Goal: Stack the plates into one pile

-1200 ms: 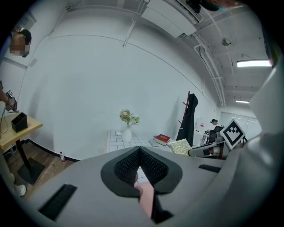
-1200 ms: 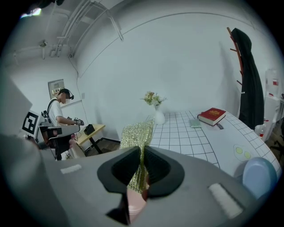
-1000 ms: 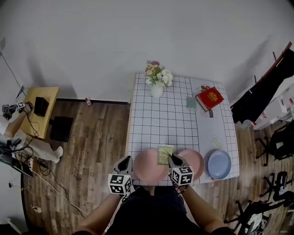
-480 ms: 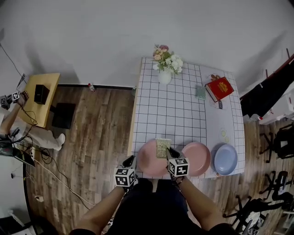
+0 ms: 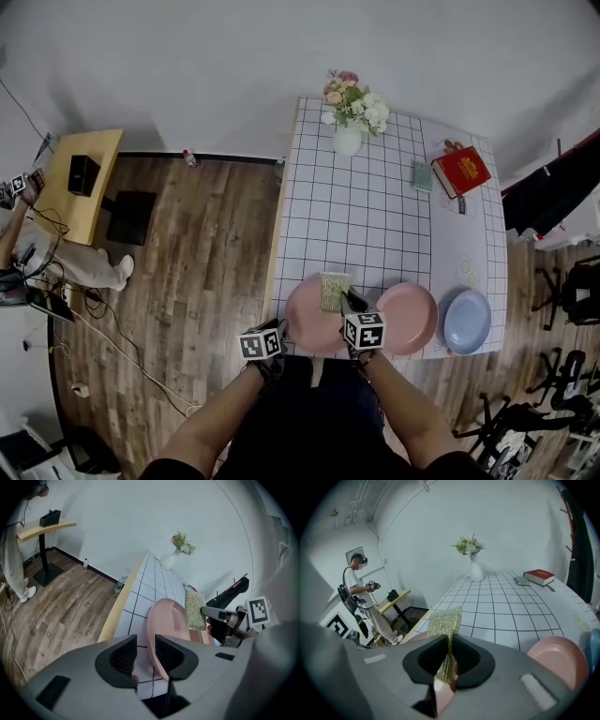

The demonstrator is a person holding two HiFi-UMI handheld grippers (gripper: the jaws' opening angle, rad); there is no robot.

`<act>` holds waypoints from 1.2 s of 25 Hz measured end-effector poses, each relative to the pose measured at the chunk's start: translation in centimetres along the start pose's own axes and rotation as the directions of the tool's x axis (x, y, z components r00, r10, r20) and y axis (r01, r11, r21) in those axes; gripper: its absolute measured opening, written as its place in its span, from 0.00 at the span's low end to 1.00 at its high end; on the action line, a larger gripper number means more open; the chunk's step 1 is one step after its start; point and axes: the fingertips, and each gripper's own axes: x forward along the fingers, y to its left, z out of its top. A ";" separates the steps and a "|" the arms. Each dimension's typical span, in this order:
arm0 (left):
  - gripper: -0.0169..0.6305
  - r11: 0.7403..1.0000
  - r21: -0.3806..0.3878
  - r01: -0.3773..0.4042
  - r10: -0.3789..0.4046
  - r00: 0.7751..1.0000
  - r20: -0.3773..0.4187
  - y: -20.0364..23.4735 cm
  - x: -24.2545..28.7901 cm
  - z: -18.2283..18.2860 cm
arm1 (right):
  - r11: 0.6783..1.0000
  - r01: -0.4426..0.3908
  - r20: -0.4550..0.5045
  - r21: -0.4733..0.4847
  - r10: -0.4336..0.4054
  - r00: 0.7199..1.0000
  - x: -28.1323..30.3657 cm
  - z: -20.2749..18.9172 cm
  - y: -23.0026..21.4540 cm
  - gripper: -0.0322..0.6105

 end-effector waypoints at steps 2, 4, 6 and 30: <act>0.18 1.000 -0.021 0.008 -0.008 1.000 -0.010 0.2 0.7 -0.7 | 1.000 0.001 -0.006 0.015 -0.001 1.000 0.5 -0.3 0.0 0.12; 0.18 0.999 -0.034 0.012 -0.012 1.000 -0.019 0.1 1.2 -1.3 | 1.000 -0.002 -0.011 0.023 0.002 1.000 0.8 -0.6 0.1 0.12; 0.18 0.999 -0.039 0.013 -0.014 0.999 -0.033 0.0 1.7 -1.7 | 1.000 -0.008 -0.016 0.020 0.008 1.000 1.0 -0.9 0.3 0.12; 0.05 0.996 -0.060 -0.059 0.055 0.997 -0.061 -0.6 2.2 -2.2 | 0.982 0.149 -0.112 -0.112 -0.162 0.980 6.4 -3.7 -0.8 0.14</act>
